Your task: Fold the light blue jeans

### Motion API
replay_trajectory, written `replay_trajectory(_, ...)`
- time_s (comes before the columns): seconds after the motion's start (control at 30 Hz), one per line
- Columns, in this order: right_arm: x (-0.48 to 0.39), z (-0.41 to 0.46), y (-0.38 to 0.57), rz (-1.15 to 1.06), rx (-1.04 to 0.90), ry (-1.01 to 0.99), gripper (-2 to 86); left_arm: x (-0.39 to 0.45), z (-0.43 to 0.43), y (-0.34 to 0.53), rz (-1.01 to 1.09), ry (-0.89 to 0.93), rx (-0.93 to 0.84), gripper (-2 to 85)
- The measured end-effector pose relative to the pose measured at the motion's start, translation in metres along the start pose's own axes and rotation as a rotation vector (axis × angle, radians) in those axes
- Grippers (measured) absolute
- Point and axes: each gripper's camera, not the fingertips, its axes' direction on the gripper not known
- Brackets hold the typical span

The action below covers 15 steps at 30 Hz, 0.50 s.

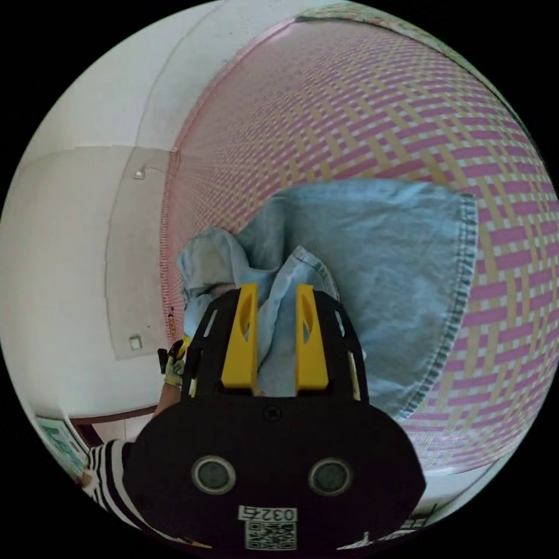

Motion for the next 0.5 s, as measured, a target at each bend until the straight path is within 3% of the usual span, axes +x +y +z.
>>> replay_trajectory(0.2, -0.003, 0.035, -0.047, 0.012, -0.092, 0.106, 1.7, -0.014, 0.008, -0.005, -0.118, 0.109, 0.062, -0.9)
replay_trajectory(0.3, -0.021, 0.01, -0.053, -0.089, -0.039, 0.043, -0.1, -0.019, 0.013, -0.014, -0.177, 0.053, 0.049, -0.9)
replay_trajectory(0.5, -0.057, -0.147, 0.013, -0.329, 0.37, -0.184, -0.8, -0.016, 0.016, -0.035, -0.212, -0.03, -0.007, -0.9)
